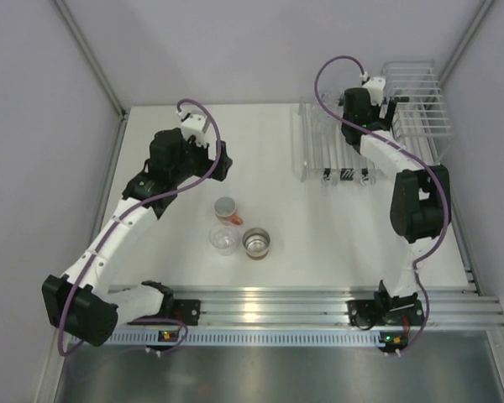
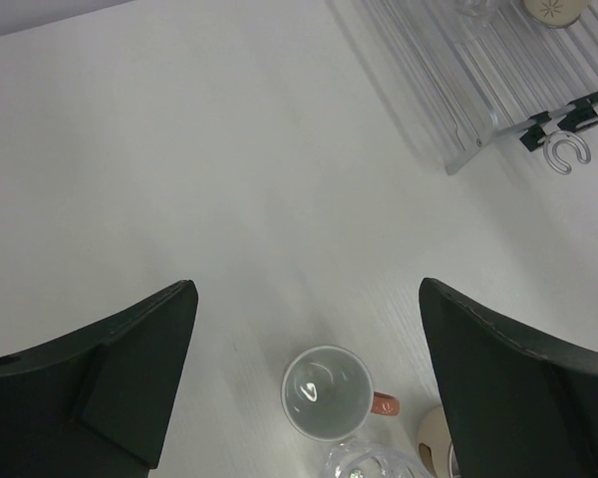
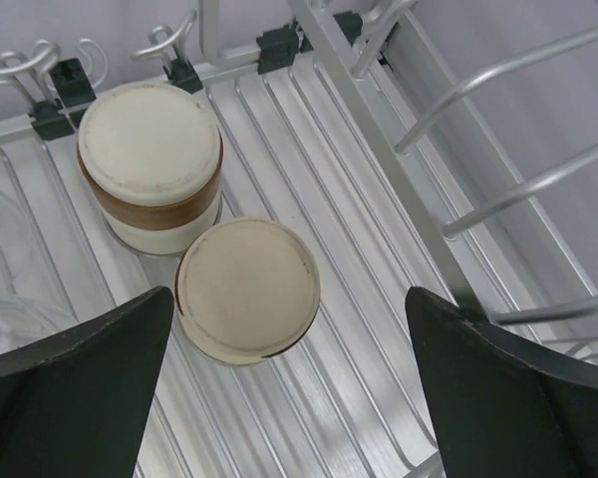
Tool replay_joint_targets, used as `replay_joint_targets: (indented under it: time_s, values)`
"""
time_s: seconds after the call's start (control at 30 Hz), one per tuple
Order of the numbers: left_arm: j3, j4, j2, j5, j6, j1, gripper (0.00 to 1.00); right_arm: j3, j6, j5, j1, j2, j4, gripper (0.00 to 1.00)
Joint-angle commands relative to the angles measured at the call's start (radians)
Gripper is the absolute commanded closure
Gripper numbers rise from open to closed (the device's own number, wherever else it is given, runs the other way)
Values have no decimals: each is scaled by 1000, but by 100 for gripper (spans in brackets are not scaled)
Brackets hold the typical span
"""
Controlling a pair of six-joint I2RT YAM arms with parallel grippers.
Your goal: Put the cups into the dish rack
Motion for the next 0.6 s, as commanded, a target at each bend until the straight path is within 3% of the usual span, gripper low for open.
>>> replay_joint_targets:
  time_s: [0.0,0.27,0.57]
  values:
    - [-8,53,-35,-13,1,5,2,-45,-8,-27,22,-118,80,1]
    - [-21,38,-59,-74,14,0,2,-188,32,-261,64,-326,86,1]
    - [-97,-51,-151,-28,43,-55,2,-412,78,-513,114,-597,88,1]
